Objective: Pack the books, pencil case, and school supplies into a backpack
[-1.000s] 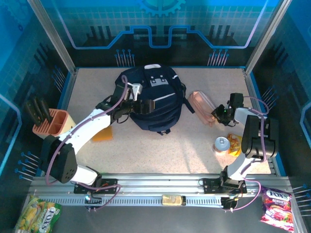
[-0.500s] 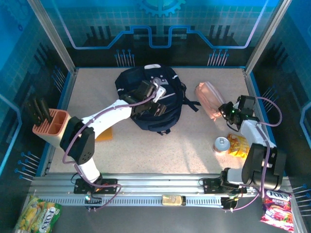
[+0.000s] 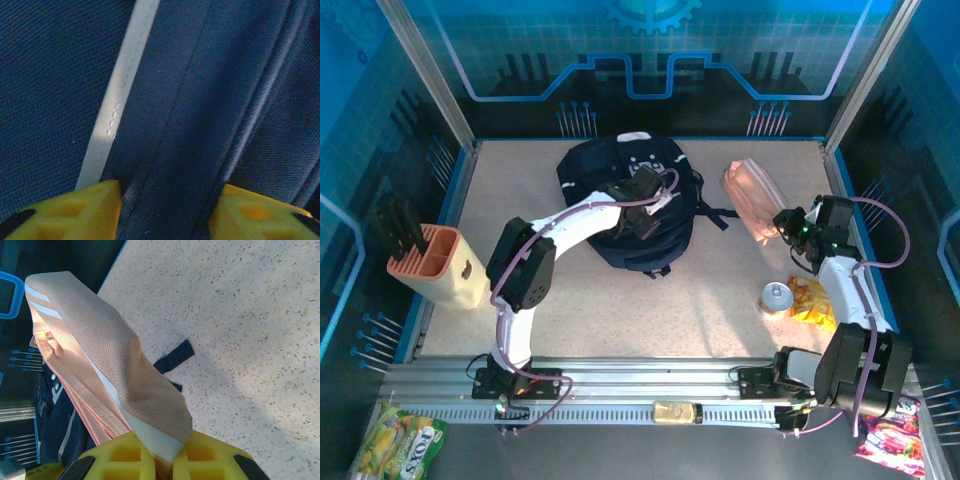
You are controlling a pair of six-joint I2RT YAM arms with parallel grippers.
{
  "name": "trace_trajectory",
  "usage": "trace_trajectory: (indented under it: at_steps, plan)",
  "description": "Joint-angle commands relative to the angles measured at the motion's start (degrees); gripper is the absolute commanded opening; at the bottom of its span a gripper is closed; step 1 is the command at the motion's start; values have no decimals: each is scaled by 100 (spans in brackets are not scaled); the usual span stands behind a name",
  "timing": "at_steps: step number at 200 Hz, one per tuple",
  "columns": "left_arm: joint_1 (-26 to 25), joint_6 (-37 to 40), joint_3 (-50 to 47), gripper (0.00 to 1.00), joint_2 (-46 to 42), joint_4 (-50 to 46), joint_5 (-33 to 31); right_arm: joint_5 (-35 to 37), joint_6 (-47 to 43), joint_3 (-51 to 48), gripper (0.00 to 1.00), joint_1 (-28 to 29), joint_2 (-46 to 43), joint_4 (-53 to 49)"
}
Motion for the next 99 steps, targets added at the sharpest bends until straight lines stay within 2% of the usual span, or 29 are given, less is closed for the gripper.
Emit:
trace_trajectory:
  at_steps: [1,42,65,86,99]
  plan:
    - [35,-122,383,41,195,-288,-652,-167,4,166,11,-70,-171,-63]
    - [35,-374,450,16,-117,-147,-438,-248,-56,254,12,-74,-258,-180]
    - [38,-432,424,11,-389,-29,-314,-399,-131,333,12,-74,-304,-291]
    - [38,-558,386,0,-661,138,-166,-574,-193,362,13,-75,-354,-427]
    - [38,-677,317,0,-871,339,-119,-641,-297,394,13,-57,-367,-615]
